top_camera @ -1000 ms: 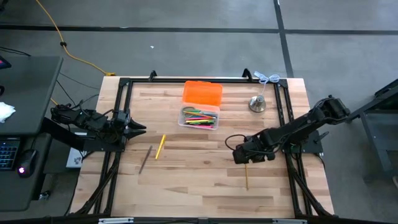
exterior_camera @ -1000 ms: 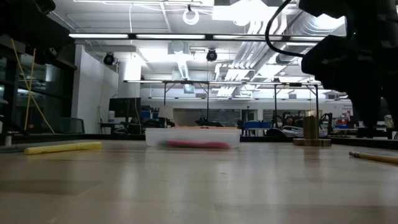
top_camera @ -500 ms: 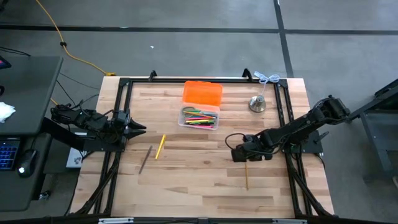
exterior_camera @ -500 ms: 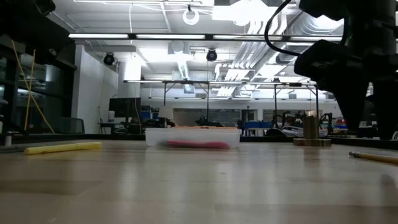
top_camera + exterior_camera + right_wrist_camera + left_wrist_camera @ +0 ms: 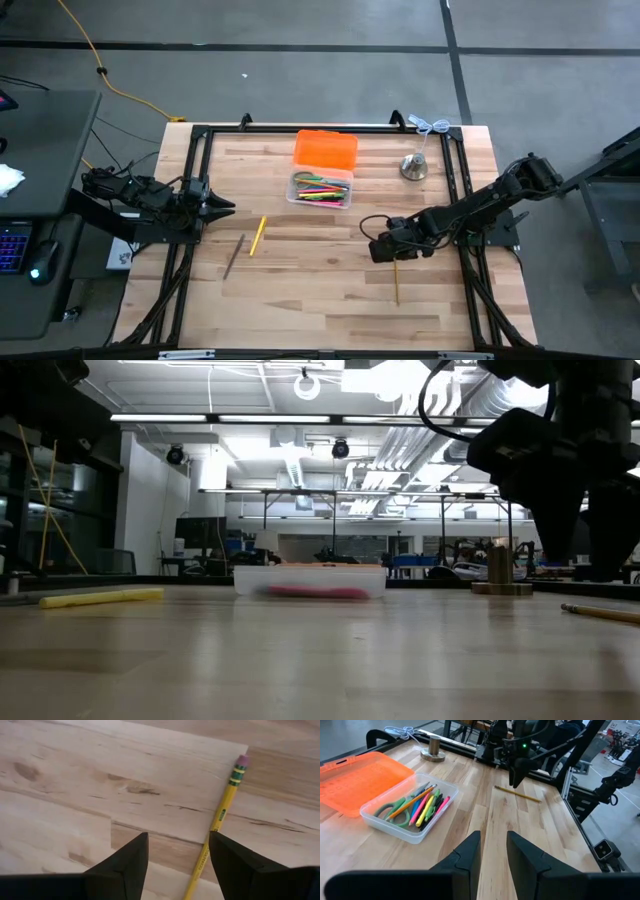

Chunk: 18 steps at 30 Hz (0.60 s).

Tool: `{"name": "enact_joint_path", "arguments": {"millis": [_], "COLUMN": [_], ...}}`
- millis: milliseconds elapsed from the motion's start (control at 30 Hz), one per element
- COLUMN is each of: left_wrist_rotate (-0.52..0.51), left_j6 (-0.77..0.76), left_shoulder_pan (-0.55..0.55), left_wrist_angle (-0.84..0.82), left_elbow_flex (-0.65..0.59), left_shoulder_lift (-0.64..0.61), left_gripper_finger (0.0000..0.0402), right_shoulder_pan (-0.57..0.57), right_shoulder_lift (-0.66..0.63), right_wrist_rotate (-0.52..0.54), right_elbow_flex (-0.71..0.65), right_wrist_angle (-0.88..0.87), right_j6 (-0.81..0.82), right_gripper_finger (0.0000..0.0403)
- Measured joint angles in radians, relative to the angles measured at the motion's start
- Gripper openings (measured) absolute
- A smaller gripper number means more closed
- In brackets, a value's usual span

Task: Pick & place school supplies into a supply box
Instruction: Put the yellow pencil into the transparent supply box

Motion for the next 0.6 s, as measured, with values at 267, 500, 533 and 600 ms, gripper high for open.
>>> {"name": "enact_joint_path", "arguments": {"millis": [267, 500, 533, 600], "left_wrist_rotate": [-0.002, -0.003, -0.003, -0.003], "left_j6": [0.000, 0.000, 0.000, 0.000], "left_shoulder_pan": [0.000, 0.000, 0.000, 0.000], "left_wrist_angle": [0.000, 0.000, 0.000, 0.000], "left_elbow_flex": [0.000, 0.000, 0.000, 0.000], "left_shoulder_lift": [0.000, 0.000, 0.000, 0.000], "left_gripper_finger": [0.0122, 0.0122, 0.0122, 0.0122], "right_shoulder_pan": [0.005, 0.038, 0.042, 0.049], "right_shoulder_lift": [0.000, 0.000, 0.000, 0.000], "right_wrist_rotate": [-0.055, -0.006, -0.002, 0.009], "right_elbow_flex": [0.000, 0.000, 0.001, 0.001], "right_wrist_angle": [-0.011, -0.037, -0.038, -0.049], "right_j6": [0.013, 0.070, 0.078, 0.088], "right_gripper_finger": [0.0185, 0.0185, 0.0185, 0.0185]}}
